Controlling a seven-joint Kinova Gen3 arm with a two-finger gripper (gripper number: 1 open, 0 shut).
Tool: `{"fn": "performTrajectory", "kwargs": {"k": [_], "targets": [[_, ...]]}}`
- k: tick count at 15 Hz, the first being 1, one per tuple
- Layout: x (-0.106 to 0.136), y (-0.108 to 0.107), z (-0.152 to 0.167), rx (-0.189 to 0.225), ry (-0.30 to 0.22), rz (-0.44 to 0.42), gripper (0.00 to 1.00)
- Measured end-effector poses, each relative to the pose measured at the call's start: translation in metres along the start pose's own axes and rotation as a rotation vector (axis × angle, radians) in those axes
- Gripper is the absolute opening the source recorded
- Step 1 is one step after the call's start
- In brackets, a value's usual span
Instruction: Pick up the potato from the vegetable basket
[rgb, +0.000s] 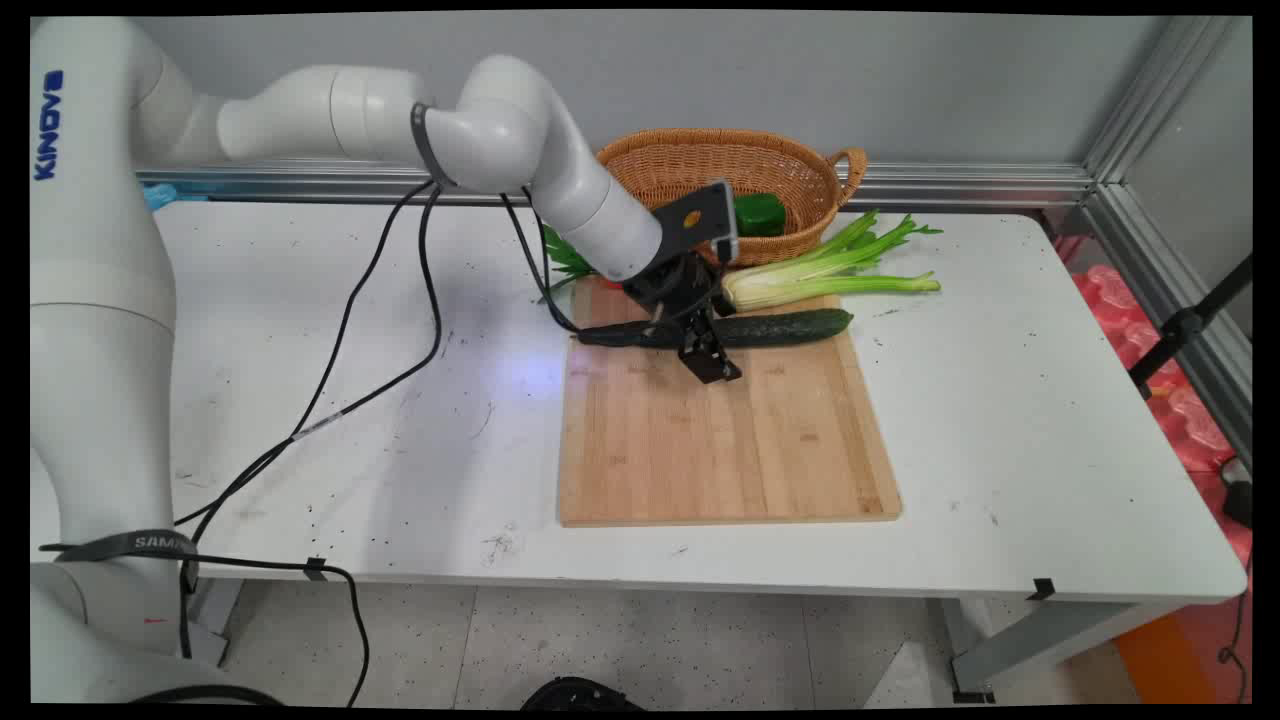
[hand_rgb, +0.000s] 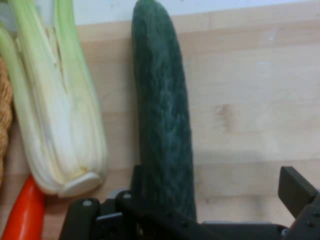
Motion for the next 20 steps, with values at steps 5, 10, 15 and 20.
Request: {"fn": "performTrajectory", "kwargs": {"k": [5,10,15,20], "targets": [[0.035,-0.002,-0.034,-0.038,0.029,0.0,1.0],[0.057,-0.015,-0.067,-0.044,0.027,0.018,1.0],[0.059,-0.047,-0.1,-0.005,-0.013,0.036,1.0],[0.047,-0.092,-0.12,0.075,-0.067,0.034,1.0]]}}
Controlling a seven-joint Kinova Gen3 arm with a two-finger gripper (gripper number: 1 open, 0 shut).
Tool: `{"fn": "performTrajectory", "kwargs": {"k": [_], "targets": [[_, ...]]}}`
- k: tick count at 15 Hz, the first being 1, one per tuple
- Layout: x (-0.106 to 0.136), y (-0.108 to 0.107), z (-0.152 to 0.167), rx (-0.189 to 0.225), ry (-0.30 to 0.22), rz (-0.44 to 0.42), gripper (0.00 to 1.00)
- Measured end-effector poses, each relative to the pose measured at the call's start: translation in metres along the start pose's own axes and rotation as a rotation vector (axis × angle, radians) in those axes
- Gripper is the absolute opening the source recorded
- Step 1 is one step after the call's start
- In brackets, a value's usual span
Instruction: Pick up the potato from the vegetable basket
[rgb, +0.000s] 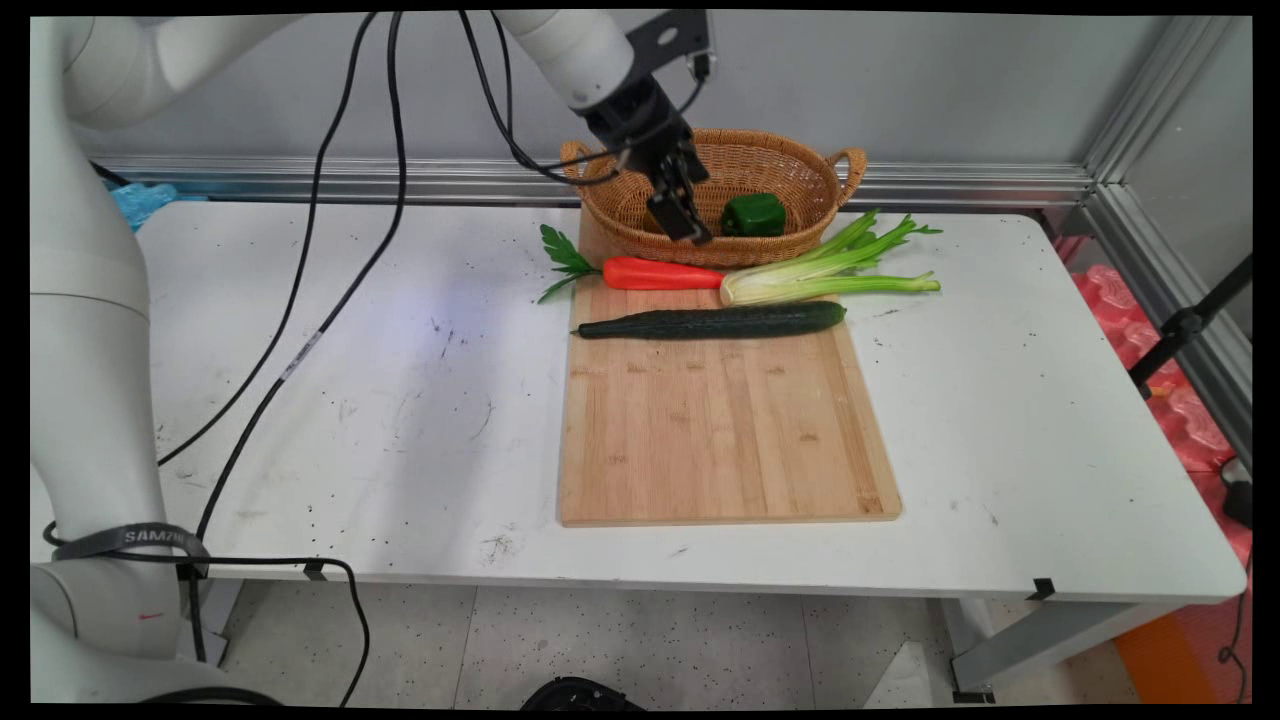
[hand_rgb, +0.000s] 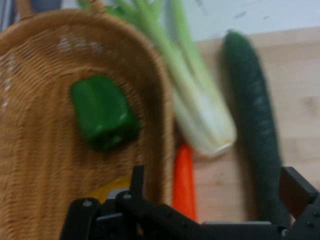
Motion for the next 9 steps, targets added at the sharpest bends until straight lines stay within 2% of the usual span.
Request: {"fn": "performTrajectory", "kwargs": {"k": [4,9], "targets": [[-0.014,-0.022,0.004,0.039,-0.034,-0.007,1.0],[-0.024,-0.048,0.022,0.067,-0.054,-0.008,1.0]]}}
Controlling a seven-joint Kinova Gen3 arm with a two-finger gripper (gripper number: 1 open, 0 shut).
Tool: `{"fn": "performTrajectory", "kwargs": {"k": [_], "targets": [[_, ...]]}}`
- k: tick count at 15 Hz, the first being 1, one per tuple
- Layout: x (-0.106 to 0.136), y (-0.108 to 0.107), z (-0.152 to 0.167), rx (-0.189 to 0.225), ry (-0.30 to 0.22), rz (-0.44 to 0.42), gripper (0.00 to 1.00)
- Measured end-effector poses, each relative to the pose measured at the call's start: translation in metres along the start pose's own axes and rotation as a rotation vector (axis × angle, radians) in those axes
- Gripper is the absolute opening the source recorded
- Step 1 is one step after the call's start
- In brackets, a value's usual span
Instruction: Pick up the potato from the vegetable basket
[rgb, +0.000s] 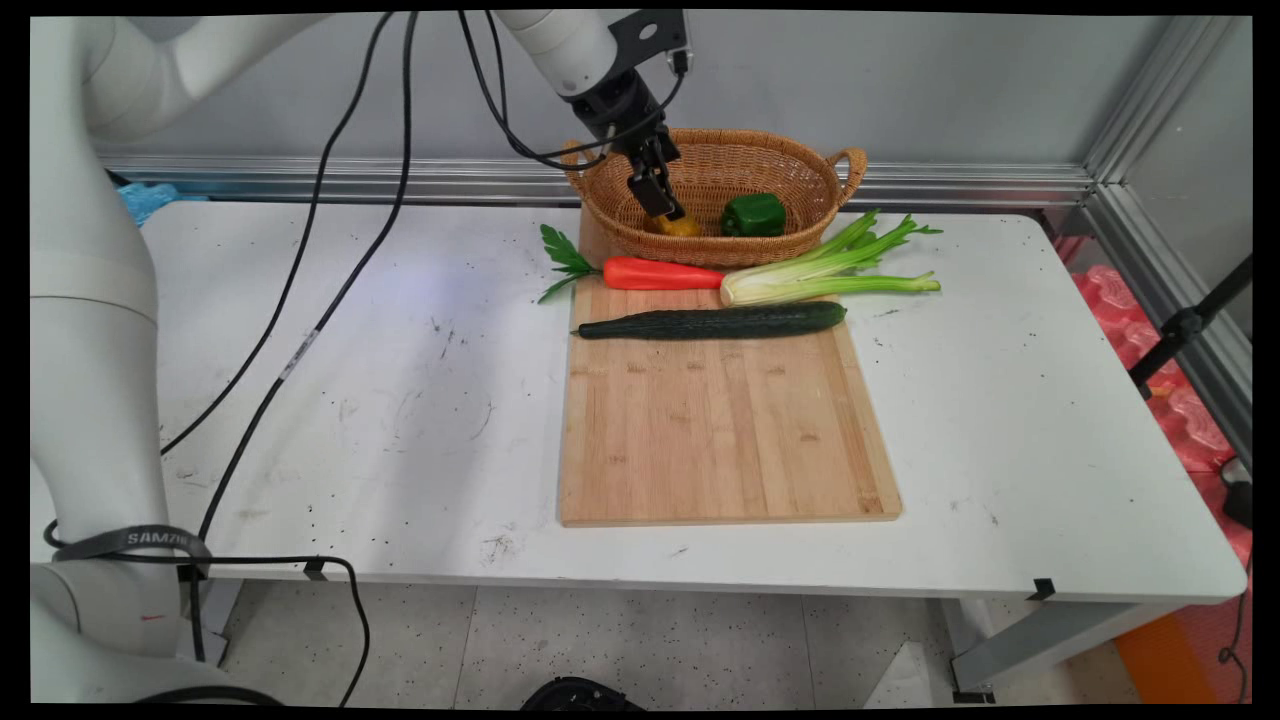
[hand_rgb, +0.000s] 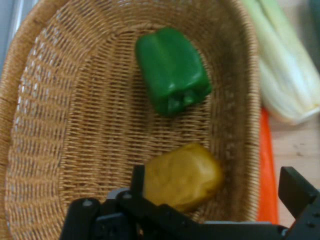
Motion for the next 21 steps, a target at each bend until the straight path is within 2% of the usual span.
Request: {"fn": "performTrajectory", "kwargs": {"k": [6,13,21], "targets": [[0.007,-0.029,0.027,0.001,0.006,0.021,1.0],[0.007,-0.051,0.053,-0.05,-0.015,0.077,1.0],[-0.001,-0.066,0.07,-0.105,-0.054,0.135,1.0]]}}
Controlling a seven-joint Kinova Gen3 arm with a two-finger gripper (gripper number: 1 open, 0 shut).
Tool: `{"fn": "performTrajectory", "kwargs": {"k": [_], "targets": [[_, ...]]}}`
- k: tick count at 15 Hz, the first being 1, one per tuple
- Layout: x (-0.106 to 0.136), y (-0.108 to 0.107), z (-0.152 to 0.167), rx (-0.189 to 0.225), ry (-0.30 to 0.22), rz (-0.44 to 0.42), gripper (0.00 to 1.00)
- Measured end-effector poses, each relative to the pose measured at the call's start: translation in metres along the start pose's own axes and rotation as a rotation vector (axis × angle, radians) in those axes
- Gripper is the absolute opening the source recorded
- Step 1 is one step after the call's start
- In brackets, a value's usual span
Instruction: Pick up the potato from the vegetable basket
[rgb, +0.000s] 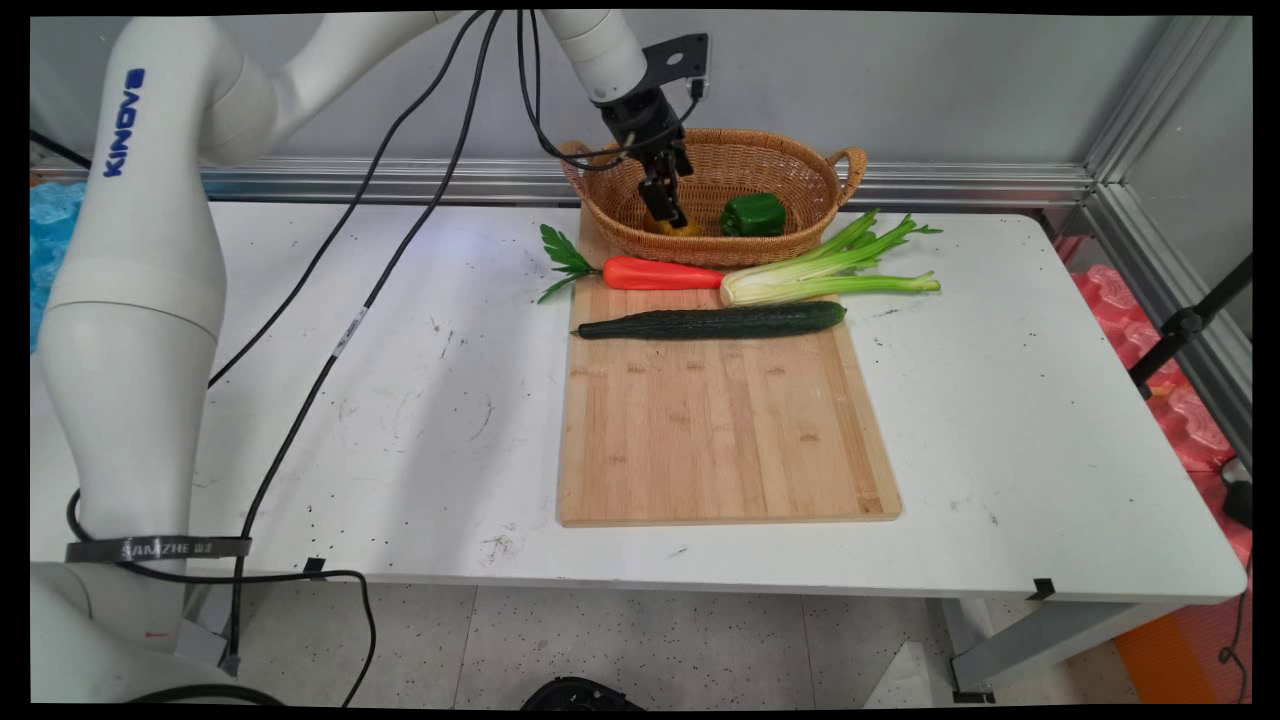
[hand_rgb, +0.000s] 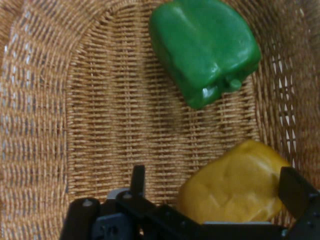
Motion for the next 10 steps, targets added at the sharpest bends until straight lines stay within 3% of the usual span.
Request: {"fn": "performTrajectory", "kwargs": {"k": [10], "targets": [[-0.006,-0.003,0.019,-0.055,-0.003,0.002,1.0]]}}
